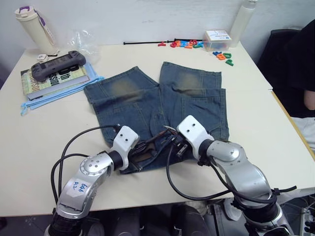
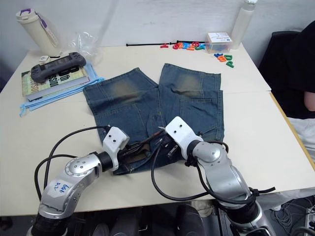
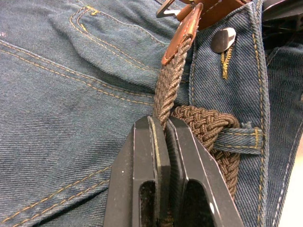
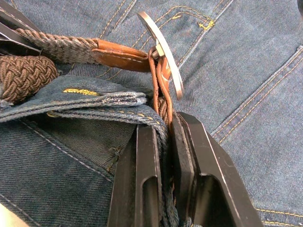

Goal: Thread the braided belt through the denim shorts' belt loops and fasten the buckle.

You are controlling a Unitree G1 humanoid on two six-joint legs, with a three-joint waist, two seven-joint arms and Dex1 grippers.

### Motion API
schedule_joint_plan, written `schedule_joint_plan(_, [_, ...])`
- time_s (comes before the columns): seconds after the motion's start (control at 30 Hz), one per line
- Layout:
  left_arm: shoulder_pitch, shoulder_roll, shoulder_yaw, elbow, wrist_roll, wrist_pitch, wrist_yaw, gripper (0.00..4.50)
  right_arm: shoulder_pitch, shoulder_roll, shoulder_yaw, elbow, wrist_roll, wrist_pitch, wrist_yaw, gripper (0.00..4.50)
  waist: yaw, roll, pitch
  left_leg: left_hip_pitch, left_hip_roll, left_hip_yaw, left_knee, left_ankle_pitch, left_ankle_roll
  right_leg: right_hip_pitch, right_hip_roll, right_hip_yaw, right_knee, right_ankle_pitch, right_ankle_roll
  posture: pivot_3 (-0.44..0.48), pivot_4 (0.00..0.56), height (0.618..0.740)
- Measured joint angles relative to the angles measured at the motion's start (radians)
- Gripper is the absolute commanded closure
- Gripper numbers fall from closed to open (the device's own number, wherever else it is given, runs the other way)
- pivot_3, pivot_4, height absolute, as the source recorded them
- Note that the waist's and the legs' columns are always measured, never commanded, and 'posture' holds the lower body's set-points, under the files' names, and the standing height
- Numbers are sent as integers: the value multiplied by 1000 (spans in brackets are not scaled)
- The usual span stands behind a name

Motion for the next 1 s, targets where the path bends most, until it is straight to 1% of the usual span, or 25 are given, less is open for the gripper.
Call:
schedule_joint_plan(0.37, [5, -13, 4, -15, -5, 16, 14, 4500, -6, 0, -1, 0, 27, 16, -18, 4472, -1, 0, 0, 0, 0, 0, 0, 0, 0, 0, 0, 0, 0, 0, 0, 0, 150, 716])
schedule_joint_plan(0.4, [22, -2, 6, -44, -5, 21, 14, 4500, -6, 1, -3, 0, 36, 31, -26, 4472, -1, 0, 0, -3, 0, 0, 0, 0, 0, -3, 0, 0, 0, 0, 0, 0, 150, 716])
schedule_joint_plan(0.5, [27, -1, 12, -51, -5, 23, 14, 4500, -6, 1, -4, 0, 44, 35, -31, 4472, -1, 0, 0, -7, 0, 0, 1, 1, 0, -7, 0, 0, 2, 0, 0, 0, 150, 716])
schedule_joint_plan(0.53, [30, 0, 16, -58, -6, 25, 16, 4500, -6, 2, -6, 0, 49, 38, -35, 4472, -2, 0, 0, -10, 0, 0, 2, 2, 0, -11, 0, 0, 4, 0, 0, 0, 150, 716])
schedule_joint_plan(0.6, [33, 4, 28, -83, -6, 41, 27, 4500, -8, 3, -10, 0, 61, 53, -44, 4472, -2, 0, 0, -11, 0, 0, 3, 2, 0, -11, 0, 0, 6, 0, 0, 0, 150, 716])
schedule_joint_plan(0.77, [29, -1, 32, -85, -7, 55, 33, 4500, -15, 0, -9, 0, 80, 56, -54, 4472, -2, 0, 0, -11, 0, 0, 3, 2, 0, -11, 0, 0, 6, 0, 0, 0, 150, 716])
schedule_joint_plan(0.9, [-5, -11, 4, -71, -5, 53, 35, 4500, -28, -19, 8, -4, 94, 56, -55, 4472, -2, 0, 0, -12, 0, 0, 3, 3, 0, -11, 0, 0, 6, 0, 0, 0, 150, 716])
schedule_joint_plan(1.0, [-47, -20, -27, -14, -1, 33, 30, 4500, -44, -70, 49, -15, 100, 56, -55, 4472, 0, 0, 0, -12, -1, 0, 4, 3, 1, -11, -1, 0, 6, 0, 0, 0, 150, 716])
